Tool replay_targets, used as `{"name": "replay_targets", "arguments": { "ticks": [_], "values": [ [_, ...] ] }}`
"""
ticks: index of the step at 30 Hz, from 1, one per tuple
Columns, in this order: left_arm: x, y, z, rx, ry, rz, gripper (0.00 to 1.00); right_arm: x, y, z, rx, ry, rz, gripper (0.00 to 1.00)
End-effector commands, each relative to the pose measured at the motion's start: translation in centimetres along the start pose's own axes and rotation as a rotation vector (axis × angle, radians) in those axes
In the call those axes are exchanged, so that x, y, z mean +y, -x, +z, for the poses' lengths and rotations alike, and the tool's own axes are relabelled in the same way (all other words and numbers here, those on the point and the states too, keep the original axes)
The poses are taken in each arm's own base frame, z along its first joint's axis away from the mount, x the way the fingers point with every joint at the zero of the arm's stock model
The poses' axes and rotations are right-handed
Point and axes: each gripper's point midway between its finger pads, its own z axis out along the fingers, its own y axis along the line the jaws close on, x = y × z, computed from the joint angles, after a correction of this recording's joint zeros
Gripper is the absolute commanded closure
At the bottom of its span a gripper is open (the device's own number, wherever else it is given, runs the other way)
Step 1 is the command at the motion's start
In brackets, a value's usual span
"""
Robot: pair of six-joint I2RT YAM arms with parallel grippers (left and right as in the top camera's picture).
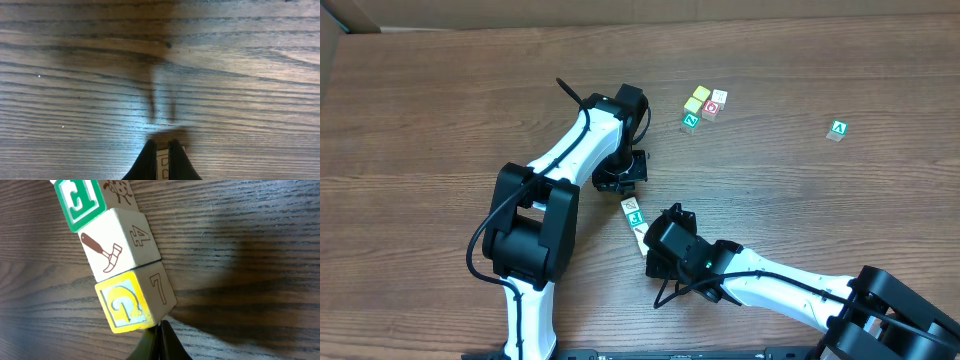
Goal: Flip 3 blocks
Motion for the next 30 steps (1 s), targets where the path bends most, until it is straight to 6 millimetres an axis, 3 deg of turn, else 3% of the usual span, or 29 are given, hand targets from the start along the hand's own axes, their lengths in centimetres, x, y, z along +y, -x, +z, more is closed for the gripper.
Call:
{"name": "replay_targets", "arguments": {
  "ticks": [1, 30],
  "values": [
    [-0.1, -0.2, 0.7, 0.01, 0.009, -0.015, 0.96, -0.1, -0.5, 0.2, 0.013, 0.001, 0.004, 0.96],
    [-0.5, -0.3, 0.7, 0.018, -0.016, 0.017, 0.96, 1.0, -1.3, 0.3, -0.006, 0.021, -0.018, 0.96]
  ]
}}
